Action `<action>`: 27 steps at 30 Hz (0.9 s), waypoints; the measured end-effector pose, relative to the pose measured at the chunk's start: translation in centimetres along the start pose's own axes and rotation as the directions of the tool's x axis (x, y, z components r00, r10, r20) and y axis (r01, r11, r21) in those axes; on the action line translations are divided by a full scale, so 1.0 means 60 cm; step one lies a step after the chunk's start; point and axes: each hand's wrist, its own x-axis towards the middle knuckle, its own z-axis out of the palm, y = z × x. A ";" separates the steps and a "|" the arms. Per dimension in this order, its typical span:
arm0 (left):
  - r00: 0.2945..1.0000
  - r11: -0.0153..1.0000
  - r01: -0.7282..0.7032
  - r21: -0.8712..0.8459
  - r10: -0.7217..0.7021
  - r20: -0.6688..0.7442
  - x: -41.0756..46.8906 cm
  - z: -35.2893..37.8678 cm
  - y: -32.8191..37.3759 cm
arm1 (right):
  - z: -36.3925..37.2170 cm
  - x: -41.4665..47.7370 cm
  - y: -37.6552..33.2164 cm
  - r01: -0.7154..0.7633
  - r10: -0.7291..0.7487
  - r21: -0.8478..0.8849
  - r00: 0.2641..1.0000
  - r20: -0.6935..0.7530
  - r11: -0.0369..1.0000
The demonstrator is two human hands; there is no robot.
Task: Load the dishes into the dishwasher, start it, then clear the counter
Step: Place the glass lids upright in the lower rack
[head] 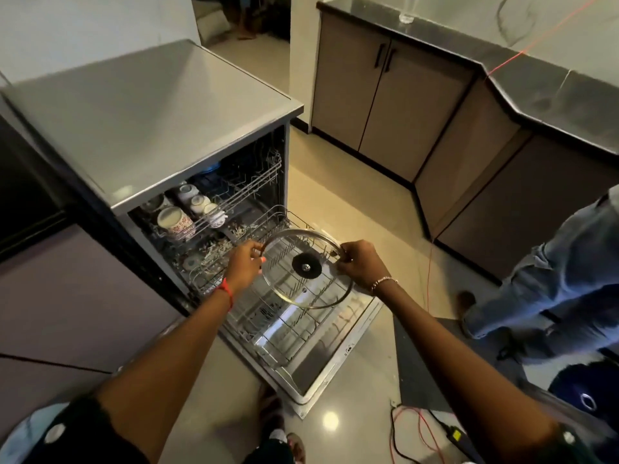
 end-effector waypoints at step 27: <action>0.999 0.983 -0.036 0.179 0.028 0.045 0.529 0.376 -0.287 | 0.317 0.365 0.498 -0.088 0.082 0.081 0.993 0.080 0.993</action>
